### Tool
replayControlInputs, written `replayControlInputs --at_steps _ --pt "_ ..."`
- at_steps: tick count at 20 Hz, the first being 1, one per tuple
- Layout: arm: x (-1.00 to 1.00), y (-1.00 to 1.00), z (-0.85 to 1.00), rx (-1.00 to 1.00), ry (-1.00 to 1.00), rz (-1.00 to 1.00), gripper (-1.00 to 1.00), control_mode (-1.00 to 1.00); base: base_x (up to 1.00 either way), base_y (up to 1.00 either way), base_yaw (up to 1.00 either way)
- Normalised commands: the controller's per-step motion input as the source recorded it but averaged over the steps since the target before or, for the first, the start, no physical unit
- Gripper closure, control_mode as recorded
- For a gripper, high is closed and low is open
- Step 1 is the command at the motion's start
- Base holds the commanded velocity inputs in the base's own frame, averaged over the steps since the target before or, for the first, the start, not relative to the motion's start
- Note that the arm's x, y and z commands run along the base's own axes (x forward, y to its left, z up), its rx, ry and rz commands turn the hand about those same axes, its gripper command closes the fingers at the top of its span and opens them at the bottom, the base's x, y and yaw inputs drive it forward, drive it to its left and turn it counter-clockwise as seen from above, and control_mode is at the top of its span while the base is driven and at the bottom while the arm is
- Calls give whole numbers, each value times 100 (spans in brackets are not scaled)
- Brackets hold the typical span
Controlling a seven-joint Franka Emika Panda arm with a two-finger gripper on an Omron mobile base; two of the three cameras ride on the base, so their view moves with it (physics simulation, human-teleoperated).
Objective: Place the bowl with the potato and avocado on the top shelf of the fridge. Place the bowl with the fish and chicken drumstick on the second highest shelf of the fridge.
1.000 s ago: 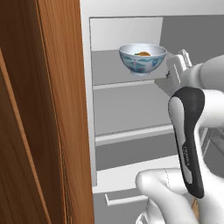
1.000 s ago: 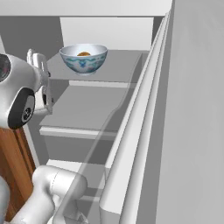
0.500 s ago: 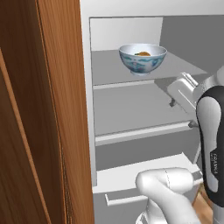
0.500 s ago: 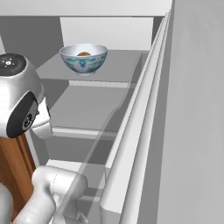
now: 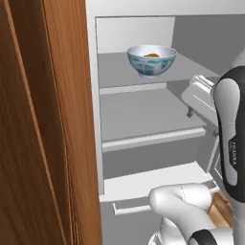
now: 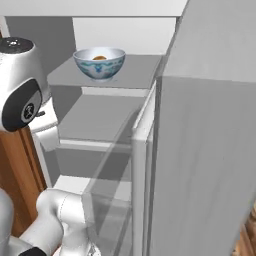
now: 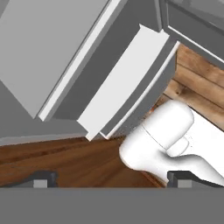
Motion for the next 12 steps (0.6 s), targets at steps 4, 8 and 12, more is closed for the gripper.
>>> replayControlInputs --at_steps 4,8,12 --pt "0 0 0 0 0 0 -100 100 -100 3 8" --pt "0 0 0 0 0 0 -100 100 -100 2 16" --pt "0 0 0 0 0 0 -100 100 -100 24 28"
